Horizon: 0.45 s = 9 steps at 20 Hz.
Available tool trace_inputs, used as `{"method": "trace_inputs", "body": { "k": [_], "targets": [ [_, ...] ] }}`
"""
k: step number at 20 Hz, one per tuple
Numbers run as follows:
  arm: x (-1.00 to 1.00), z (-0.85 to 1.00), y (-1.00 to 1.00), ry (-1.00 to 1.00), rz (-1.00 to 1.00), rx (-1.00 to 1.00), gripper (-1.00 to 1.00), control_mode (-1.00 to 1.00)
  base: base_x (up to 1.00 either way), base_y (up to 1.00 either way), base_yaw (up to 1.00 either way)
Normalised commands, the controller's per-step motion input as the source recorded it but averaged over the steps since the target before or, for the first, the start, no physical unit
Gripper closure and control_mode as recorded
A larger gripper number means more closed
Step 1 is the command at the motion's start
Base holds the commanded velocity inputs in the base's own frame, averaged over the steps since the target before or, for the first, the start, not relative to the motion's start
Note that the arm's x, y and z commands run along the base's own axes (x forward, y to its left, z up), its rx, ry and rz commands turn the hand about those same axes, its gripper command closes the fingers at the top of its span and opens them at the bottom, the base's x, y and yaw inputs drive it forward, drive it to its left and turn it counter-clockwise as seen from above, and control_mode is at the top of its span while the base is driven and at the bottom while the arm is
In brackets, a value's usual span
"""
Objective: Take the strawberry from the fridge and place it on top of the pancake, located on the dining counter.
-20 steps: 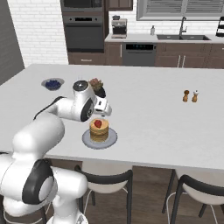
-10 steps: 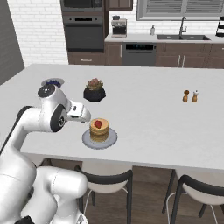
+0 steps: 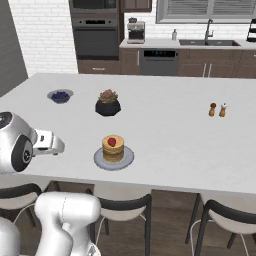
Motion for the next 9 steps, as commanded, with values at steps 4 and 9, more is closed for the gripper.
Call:
{"method": "trace_inputs", "body": {
  "k": [4,9],
  "targets": [
    [-0.22,-0.41,0.39,0.17,0.09,-0.18,-1.0,-1.0,0.0,0.0,0.0],
    [0.0,-0.28,0.0,0.2,0.0,-0.03,-1.0,-1.0,0.0,0.0,0.0]
  ]
}}
